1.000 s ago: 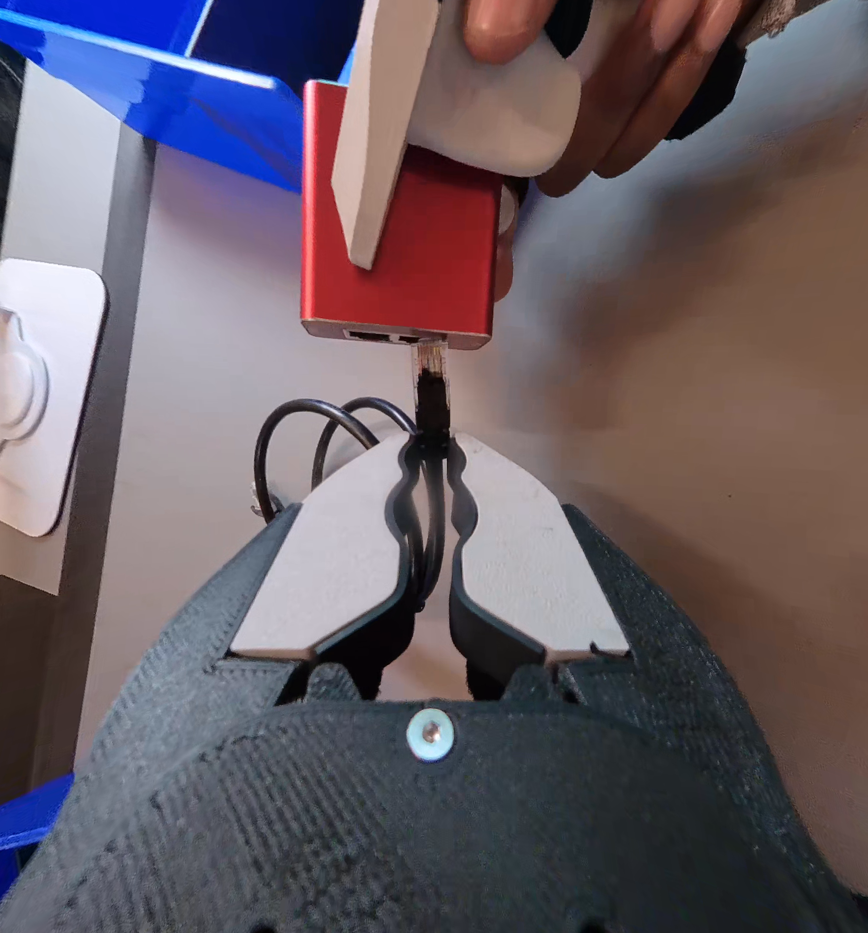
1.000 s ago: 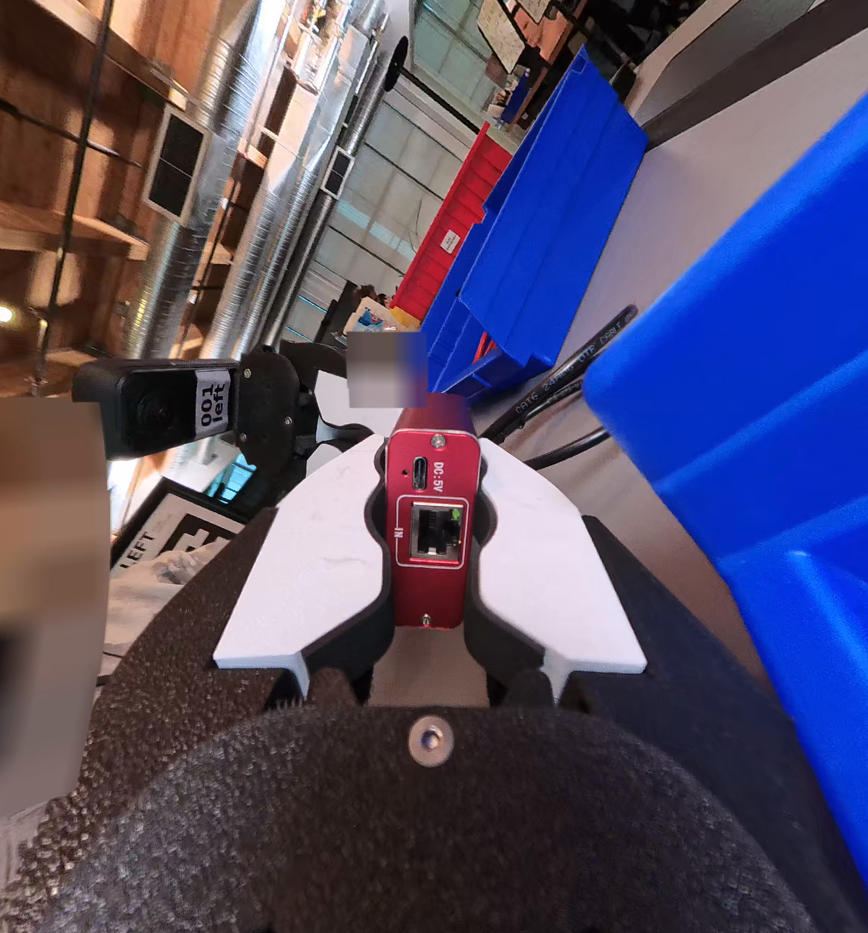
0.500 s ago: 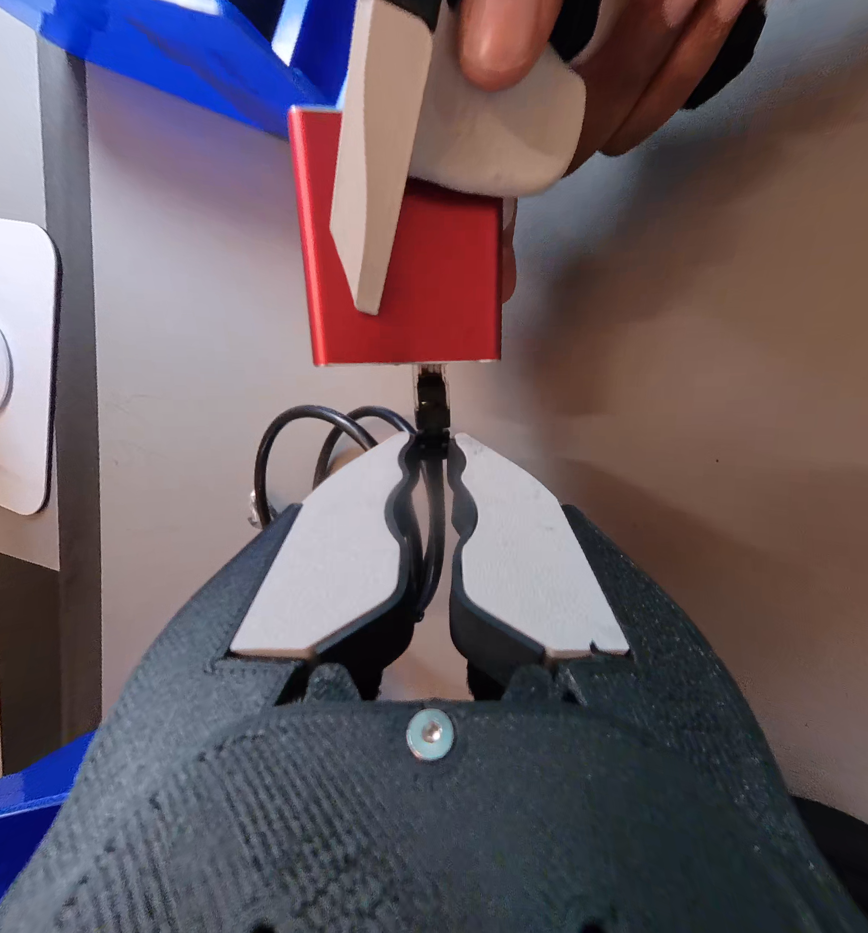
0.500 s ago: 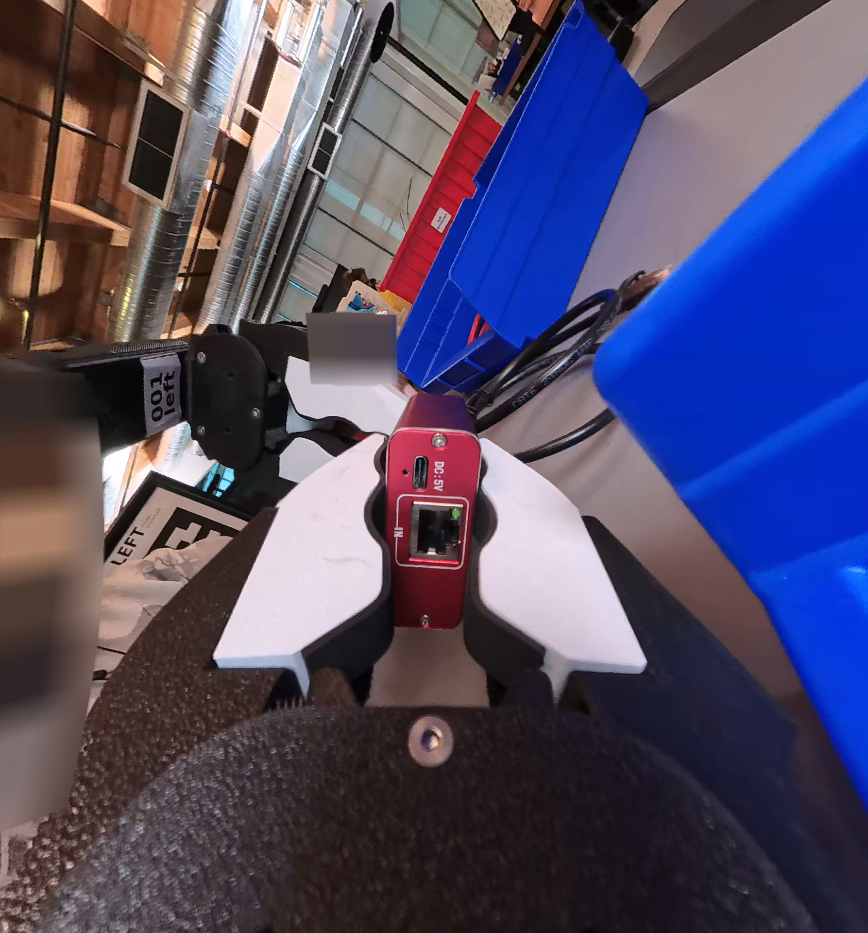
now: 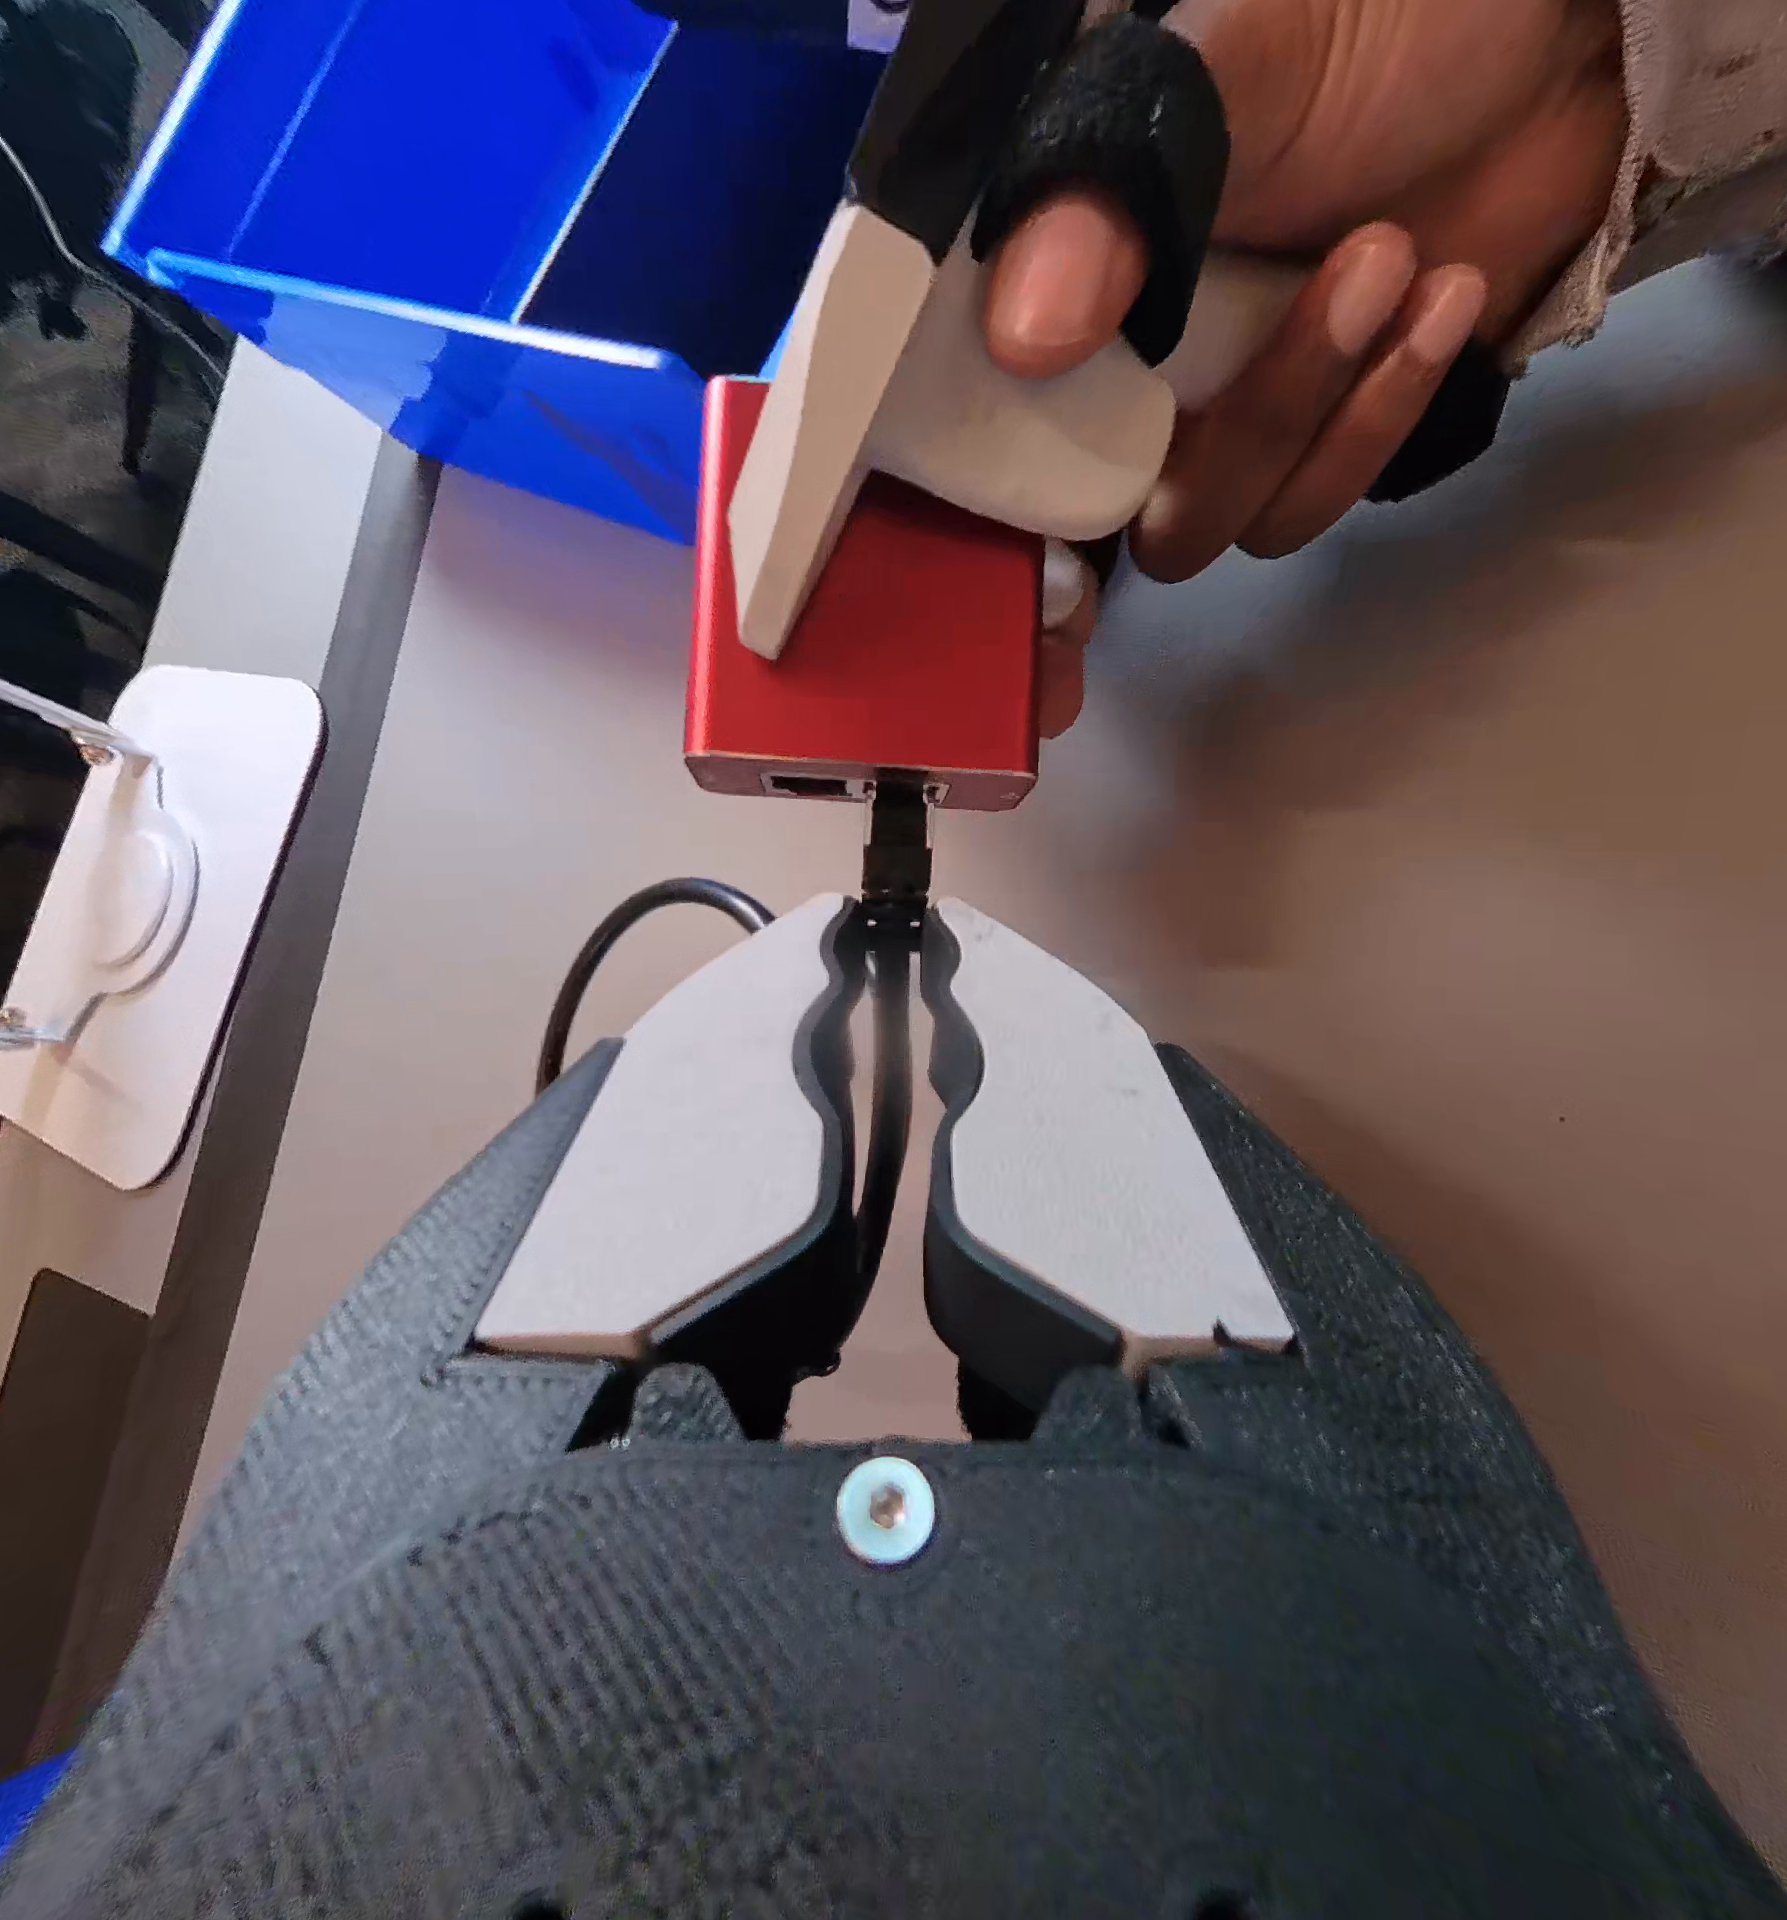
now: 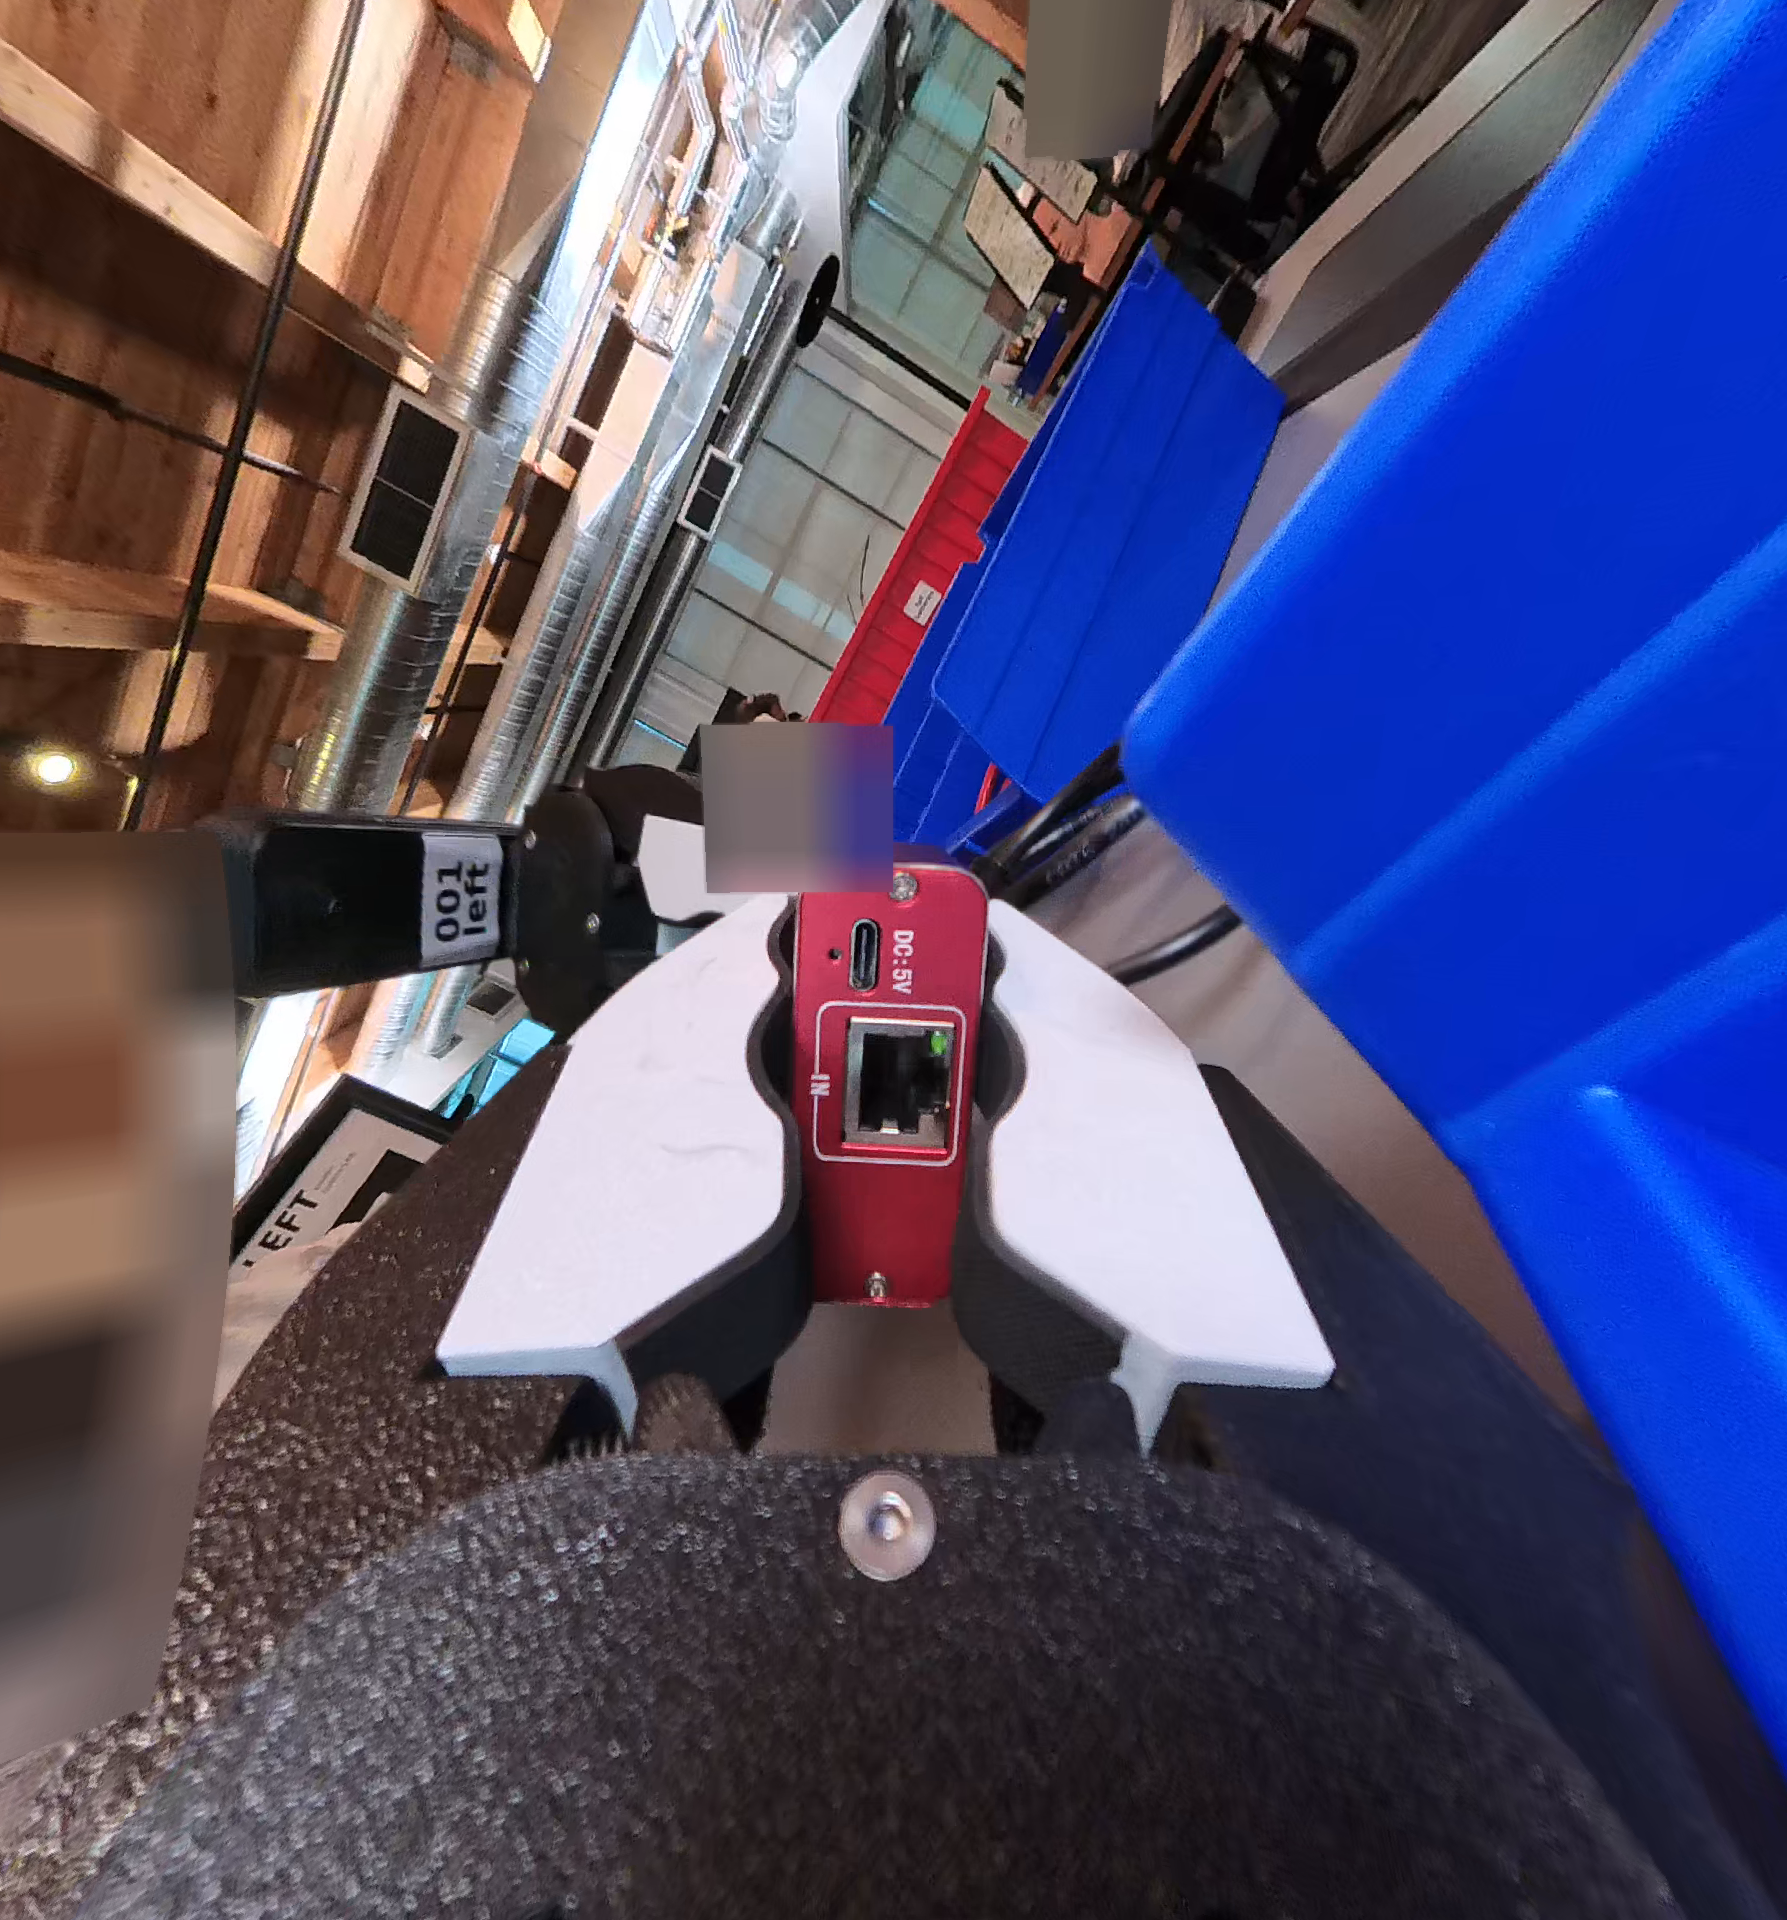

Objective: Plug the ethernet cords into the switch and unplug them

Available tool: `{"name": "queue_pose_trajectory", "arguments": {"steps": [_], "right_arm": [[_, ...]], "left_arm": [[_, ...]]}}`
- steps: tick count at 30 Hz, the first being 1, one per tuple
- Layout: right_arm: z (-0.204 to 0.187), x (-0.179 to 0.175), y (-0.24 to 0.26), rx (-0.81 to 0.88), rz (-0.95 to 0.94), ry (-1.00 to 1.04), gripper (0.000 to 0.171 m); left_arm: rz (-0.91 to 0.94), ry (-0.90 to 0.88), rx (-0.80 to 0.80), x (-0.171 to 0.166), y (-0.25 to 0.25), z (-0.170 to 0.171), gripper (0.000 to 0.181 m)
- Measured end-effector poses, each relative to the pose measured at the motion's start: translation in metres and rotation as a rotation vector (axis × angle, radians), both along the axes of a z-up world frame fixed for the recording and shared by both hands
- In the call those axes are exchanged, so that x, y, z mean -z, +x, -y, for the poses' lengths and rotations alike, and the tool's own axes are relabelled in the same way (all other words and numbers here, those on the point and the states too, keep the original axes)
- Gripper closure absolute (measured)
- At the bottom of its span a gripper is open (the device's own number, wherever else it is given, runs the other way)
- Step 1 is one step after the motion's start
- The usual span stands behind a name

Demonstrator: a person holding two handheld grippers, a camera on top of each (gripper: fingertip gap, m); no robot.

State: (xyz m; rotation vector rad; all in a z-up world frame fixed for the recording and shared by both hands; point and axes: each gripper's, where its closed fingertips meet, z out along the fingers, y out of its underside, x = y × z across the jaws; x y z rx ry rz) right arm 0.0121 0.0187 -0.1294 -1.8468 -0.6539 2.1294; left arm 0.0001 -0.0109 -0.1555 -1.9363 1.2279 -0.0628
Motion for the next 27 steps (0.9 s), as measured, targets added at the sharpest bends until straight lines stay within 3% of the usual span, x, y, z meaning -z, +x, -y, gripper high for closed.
{"name": "queue_pose_trajectory", "arguments": {"steps": [1,6,13,16,22,27], "right_arm": [[0.0,-0.003,0.001,0.003,-0.005,0.012,0.142],[0.007,-0.015,0.001,-0.019,-0.026,0.115,0.142],[0.048,-0.035,0.005,-0.114,-0.08,0.698,0.142],[0.063,-0.038,0.005,-0.145,-0.111,0.778,0.143],[0.074,-0.041,0.003,-0.135,-0.142,0.878,0.143],[0.077,-0.008,0.005,-0.24,0.097,1.114,0.142]], "left_arm": [[0.018,0.008,0.004,-0.002,0.001,0.0,0.171],[0.164,-0.055,0.048,-0.01,0.002,0.006,0.17],[0.582,-0.279,0.112,-0.037,0.005,0.018,0.15],[0.688,-0.387,0.221,-0.046,0.014,0.036,0.145],[0.641,-0.334,0.287,-0.051,0.022,0.045,0.156],[0.44,-0.321,0.27,-0.044,0.015,0.049,0.156]]}}
